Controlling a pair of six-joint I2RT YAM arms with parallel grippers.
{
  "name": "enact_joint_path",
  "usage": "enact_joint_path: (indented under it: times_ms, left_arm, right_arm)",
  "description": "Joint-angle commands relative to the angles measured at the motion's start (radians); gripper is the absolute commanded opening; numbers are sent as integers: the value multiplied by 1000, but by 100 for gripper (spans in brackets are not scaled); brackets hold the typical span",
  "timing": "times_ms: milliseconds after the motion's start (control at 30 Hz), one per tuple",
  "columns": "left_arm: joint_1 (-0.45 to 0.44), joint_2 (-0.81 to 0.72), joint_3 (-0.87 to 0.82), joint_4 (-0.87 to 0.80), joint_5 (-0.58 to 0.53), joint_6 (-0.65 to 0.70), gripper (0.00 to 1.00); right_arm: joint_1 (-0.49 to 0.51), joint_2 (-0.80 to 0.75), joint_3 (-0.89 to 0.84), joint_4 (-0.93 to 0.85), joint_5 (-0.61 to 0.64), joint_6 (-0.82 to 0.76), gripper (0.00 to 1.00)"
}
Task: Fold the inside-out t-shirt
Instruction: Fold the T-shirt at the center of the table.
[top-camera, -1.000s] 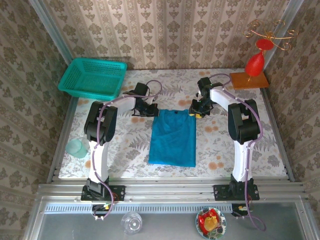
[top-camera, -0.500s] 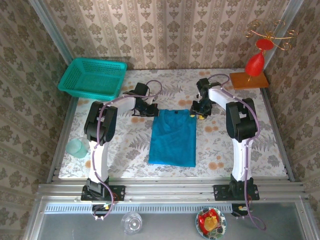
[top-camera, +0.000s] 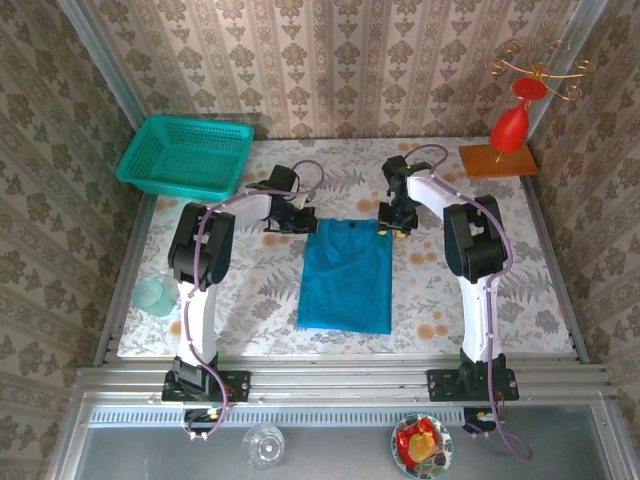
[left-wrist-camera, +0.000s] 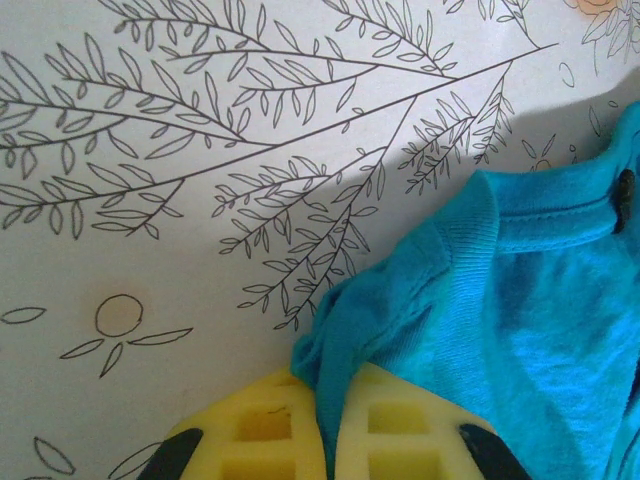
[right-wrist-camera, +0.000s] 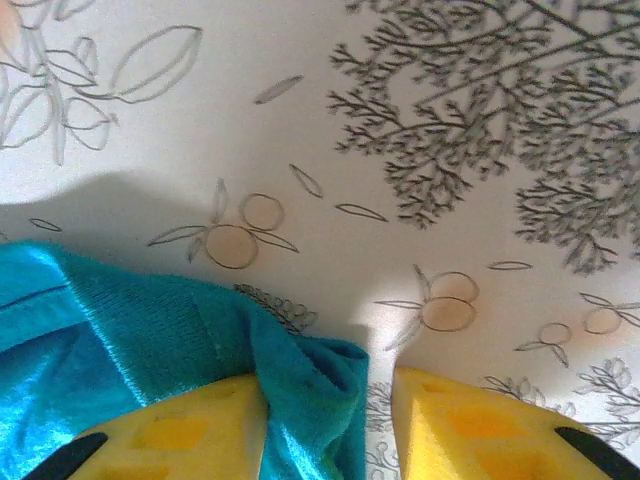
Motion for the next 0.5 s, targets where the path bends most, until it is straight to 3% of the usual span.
enact_joint_path:
  times_ms: [0, 267, 467]
  left_arm:
    - [-3, -14, -28, -76, -33, 23, 0]
    - [-2, -7, -24, -72, -24, 20, 0]
    - [3, -25, -37, -67, -64, 12, 0]
  right_arm:
    - [35, 67, 2, -12, 13, 21, 37]
    - [36, 74, 0, -7, 10, 31, 29]
    - [34, 73, -1, -8, 19, 39, 11]
